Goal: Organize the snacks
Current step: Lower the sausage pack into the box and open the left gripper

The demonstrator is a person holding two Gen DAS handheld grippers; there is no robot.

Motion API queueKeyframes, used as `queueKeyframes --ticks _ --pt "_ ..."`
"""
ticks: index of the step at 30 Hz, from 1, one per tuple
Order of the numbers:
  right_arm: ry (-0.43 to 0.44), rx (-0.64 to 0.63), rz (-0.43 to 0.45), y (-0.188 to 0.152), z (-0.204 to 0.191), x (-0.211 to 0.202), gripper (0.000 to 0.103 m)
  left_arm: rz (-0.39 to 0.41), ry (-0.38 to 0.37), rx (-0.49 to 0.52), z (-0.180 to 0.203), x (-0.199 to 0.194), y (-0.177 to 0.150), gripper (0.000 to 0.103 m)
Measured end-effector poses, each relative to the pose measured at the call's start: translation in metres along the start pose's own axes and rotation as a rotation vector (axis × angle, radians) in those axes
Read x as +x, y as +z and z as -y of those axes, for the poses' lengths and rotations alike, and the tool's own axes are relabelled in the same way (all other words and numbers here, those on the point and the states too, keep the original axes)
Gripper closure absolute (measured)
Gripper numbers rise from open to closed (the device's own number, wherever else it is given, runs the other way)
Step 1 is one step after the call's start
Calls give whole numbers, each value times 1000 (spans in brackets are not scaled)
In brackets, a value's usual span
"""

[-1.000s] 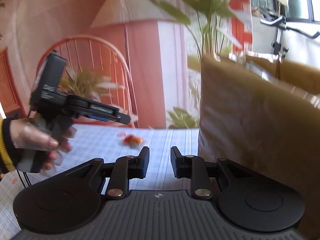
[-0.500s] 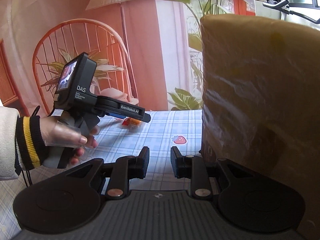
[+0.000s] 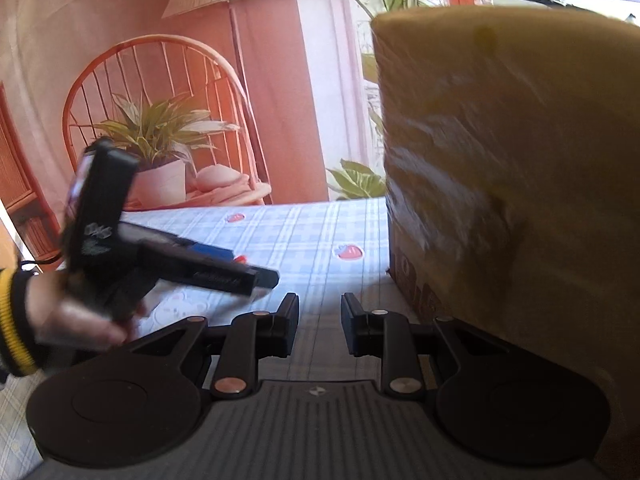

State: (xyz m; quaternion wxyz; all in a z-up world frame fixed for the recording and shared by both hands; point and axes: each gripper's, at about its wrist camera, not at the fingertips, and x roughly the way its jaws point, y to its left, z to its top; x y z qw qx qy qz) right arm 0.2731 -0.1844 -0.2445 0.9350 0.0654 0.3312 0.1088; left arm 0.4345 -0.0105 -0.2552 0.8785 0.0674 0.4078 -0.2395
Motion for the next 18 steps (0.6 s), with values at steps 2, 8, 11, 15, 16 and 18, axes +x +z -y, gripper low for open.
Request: queueKeyframes --ticks 2,8,11,15,16,18 --pt "-7 5 -6 -5 0 -4 77 5 -18 -22 7 -11 -12 35" --pt "-13 19 -6 -10 1 -19 77 89 -56 -60 30 -58 -26 35" --pt "-9 20 17 -9 0 -31 77 124 -76 -67 41 -82 -23 35" --pt "2 17 82 1 -5 -56 77 188 -89 -46 55 -116 -9 35" --pt "5 13 104 5 -6 -64 77 206 -92 -40 58 -124 -4 35" --pt "2 -4 158 14 -9 -82 77 249 -103 -25 65 -142 10 35"
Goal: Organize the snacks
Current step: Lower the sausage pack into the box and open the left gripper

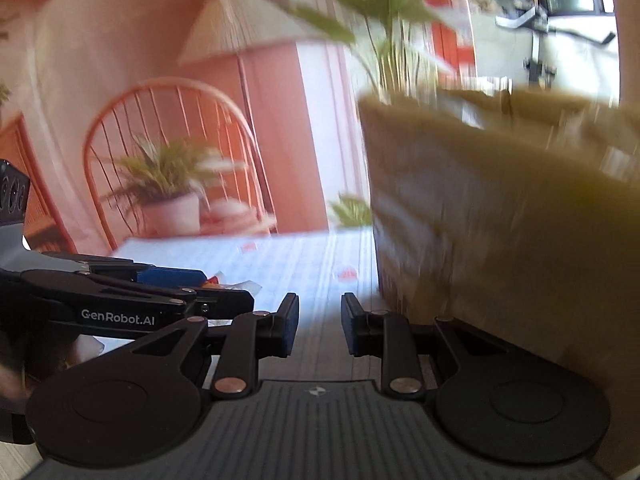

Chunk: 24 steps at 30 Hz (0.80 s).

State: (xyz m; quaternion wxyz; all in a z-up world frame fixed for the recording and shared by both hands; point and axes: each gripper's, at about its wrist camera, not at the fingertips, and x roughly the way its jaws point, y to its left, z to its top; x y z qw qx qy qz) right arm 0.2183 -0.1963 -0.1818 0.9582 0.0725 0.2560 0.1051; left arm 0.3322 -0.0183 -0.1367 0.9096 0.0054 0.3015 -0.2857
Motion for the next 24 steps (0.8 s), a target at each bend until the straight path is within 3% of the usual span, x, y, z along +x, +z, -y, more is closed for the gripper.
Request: queueKeyframes --ticks 6,11,17,24 --pt "-65 -25 158 41 4 -48 77 108 -43 72 39 -23 53 35" --pt "-172 -2 211 61 30 -71 77 151 -108 144 87 -12 87 35" --pt "-277 43 199 59 69 -84 75 85 -166 190 130 36 104 34" --pt "-305 68 171 44 92 -86 70 55 -164 201 141 82 106 31"
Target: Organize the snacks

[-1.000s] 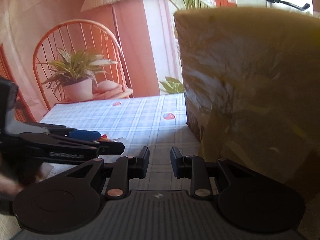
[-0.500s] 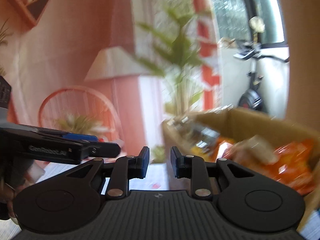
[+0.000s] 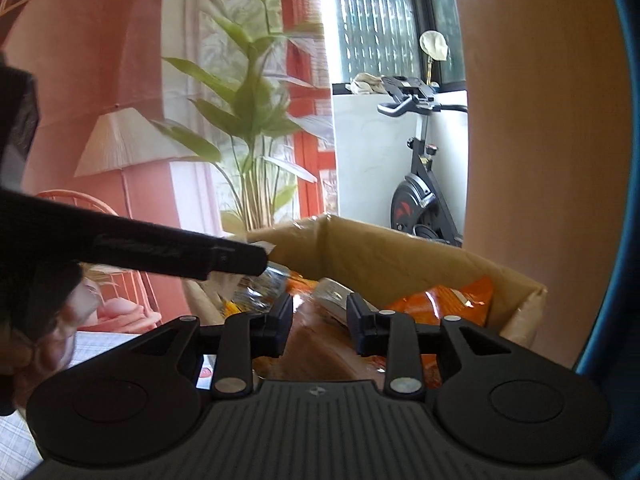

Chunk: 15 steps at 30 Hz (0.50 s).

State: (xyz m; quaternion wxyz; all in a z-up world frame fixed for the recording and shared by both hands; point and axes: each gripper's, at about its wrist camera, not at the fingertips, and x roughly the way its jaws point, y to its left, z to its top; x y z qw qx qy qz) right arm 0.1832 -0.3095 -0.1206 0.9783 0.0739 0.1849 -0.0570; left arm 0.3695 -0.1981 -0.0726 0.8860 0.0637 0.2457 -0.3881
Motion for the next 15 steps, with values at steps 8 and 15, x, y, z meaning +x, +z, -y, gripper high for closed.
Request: queueKeyframes --ticks 8,15 --pt "-17 17 -1 -3 10 1 68 -44 41 13 -3 13 1 29" --pt "-27 33 -5 -4 12 -1 61 -20 104 -36 -17 -2 3 11"
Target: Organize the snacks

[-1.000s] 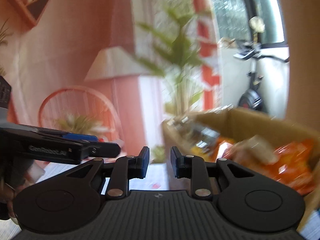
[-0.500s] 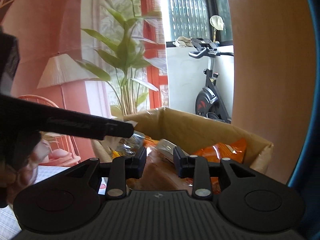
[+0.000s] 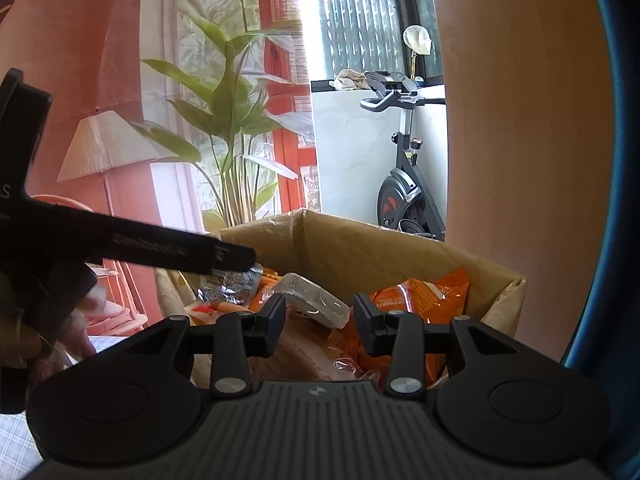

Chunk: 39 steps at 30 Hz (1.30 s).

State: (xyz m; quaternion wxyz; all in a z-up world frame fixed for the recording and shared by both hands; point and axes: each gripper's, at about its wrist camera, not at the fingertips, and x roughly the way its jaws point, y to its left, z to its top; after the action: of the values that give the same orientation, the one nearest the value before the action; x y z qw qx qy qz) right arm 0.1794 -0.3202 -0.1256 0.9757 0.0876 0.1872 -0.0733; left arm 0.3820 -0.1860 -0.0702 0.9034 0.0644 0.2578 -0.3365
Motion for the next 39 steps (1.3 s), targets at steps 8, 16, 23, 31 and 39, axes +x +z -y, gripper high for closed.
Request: queueKeyframes --ticks 8,16,23,31,39 --pt "5 0 -11 3 -9 -6 44 16 86 -10 -9 -40 -8 11" --pt "43 -27 28 19 -31 -25 3 40 243 -101 -30 -99 -20 10" --pt "133 -65 44 33 -65 -42 0 114 391 -159 -46 -168 -32 11" --pt "195 -89 60 42 -103 -57 0 144 534 -233 -55 -237 -50 11" --pt "256 -113 53 42 -129 -66 0 131 598 -265 -60 -269 -69 11"
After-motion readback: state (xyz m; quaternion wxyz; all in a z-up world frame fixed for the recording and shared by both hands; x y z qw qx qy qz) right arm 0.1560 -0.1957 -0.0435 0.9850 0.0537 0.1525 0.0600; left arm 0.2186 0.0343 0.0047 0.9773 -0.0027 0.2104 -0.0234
